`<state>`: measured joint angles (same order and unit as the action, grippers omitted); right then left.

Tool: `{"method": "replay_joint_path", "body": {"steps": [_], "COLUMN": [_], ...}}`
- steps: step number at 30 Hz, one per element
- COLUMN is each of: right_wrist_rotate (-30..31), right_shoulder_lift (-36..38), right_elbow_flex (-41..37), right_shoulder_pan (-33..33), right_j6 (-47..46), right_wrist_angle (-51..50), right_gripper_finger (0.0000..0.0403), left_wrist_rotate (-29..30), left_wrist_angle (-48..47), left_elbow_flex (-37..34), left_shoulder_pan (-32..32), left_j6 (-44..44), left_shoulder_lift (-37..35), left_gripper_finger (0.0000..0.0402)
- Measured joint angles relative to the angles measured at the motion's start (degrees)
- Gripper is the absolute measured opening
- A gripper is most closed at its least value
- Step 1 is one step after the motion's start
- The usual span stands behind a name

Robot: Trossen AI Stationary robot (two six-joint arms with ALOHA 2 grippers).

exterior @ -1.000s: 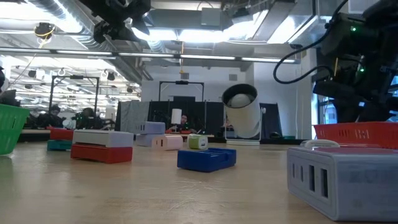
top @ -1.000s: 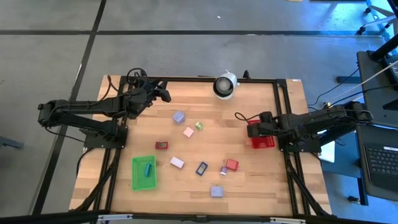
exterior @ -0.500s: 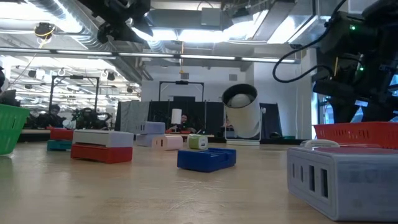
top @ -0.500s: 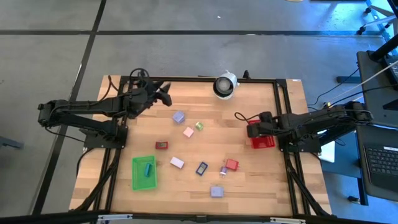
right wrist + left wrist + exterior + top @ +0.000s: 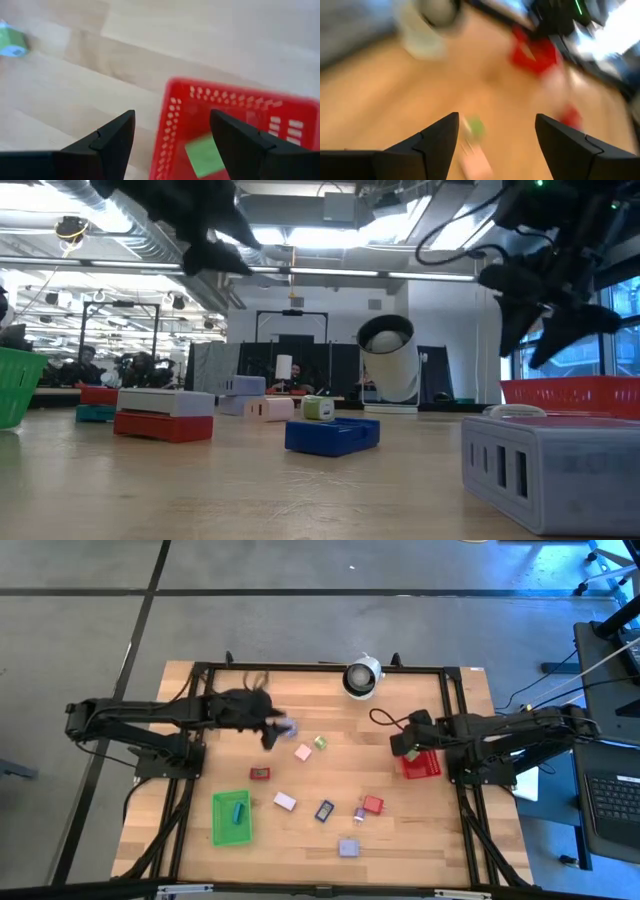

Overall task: Pick & Place Office items
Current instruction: Put the left red digital clock into the green bin

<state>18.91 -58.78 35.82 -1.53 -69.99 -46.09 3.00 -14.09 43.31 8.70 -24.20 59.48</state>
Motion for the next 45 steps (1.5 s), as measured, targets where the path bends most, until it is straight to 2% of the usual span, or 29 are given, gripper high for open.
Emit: {"method": "replay_joint_path", "body": {"steps": [2,5,10,15,19,31,38,45], "right_wrist_rotate": [0.86,1.18,1.29,4.72,7.03,7.7,7.71,8.75], "right_shoulder_lift": [0.0,0.0,0.0,0.0,0.0,0.0,0.0,0.0], "right_elbow_flex": [1.04,2.77,6.32,9.45,10.99,11.47,11.47,11.47], "right_shoulder_pan": [0.34,0.75,0.75,0.75,0.73,0.71,0.71,0.69], "right_j6": [0.78,2.02,3.62,3.67,3.92,4.43,4.45,4.45], "right_wrist_angle": [0.0,-0.12,-0.01,0.02,0.05,0.66,1.69,1.99], "right_gripper_finger": [0.0258,0.0258,0.0258,0.0258,0.0258,0.0258,0.0258,0.0258], "left_wrist_rotate": [-5.21,-7.44,-7.29,-2.25,2.11,2.49,5.04,5.01], "left_wrist_angle": [-5.01,-12.19,-21.63,-26.01,-26.21,-24.2,-24.54,-24.38], "left_elbow_flex": [0.0,0.0,0.0,0.0,-0.02,-0.02,-0.04,-0.04], "left_shoulder_pan": [-1.2,-3.87,-9.38,-15.26,-18.79,-20.44,-20.33,-20.33], "left_j6": [1.97,5.46,8.91,11.34,13.0,13.31,14.96,14.94], "left_shoulder_lift": [0.66,1.37,2.38,4.18,7.35,17.48,19.9,20.44], "left_gripper_finger": [0.0262,0.0262,0.0262,0.0262,0.0262,0.0262,0.0262,0.0262]}}
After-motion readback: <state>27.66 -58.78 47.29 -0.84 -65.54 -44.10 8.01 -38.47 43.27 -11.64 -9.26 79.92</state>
